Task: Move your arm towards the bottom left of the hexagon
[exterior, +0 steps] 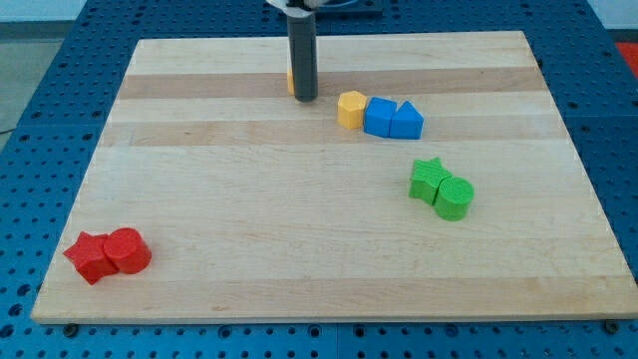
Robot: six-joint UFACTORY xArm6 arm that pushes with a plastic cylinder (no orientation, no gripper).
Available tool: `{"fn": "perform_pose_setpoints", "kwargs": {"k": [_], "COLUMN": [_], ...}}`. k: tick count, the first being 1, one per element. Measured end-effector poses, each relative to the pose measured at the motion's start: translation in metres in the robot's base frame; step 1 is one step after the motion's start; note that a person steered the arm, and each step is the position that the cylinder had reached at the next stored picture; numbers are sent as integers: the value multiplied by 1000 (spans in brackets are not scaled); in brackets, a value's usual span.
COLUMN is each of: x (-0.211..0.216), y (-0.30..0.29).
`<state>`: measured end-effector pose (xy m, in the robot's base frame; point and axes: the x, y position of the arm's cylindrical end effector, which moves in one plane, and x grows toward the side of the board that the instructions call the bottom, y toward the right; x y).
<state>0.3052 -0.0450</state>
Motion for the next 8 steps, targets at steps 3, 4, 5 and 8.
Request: {"fn": "perform_pose_setpoints", "kwargs": {"k": [3, 4, 5, 8], "x": [-48, -43, -43, -67], "y": [-3, -25, -89, -65]}}
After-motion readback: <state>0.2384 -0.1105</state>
